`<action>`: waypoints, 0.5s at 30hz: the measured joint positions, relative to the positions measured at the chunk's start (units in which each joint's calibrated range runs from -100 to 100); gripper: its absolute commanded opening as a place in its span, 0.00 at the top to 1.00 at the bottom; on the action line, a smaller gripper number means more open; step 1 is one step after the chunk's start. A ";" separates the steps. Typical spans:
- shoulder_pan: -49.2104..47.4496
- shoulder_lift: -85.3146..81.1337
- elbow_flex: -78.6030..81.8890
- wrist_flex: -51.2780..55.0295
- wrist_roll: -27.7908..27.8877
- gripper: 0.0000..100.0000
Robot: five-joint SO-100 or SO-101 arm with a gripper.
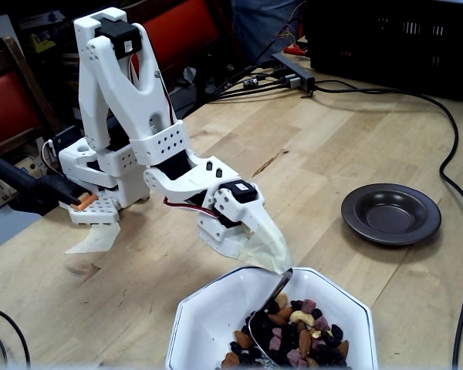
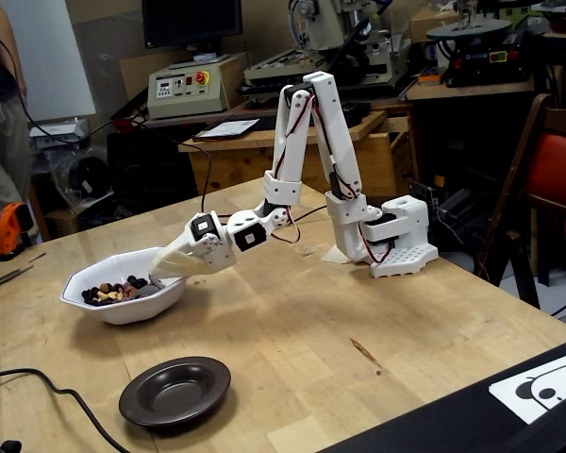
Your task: Use spoon to transfer food from the white bowl to brown plate
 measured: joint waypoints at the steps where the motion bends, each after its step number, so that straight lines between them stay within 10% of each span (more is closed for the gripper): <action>1: 0.00 0.00 0.00 0.00 -0.63 0.97; 15: 0.00 0.00 -8.25 0.32 -10.01 0.97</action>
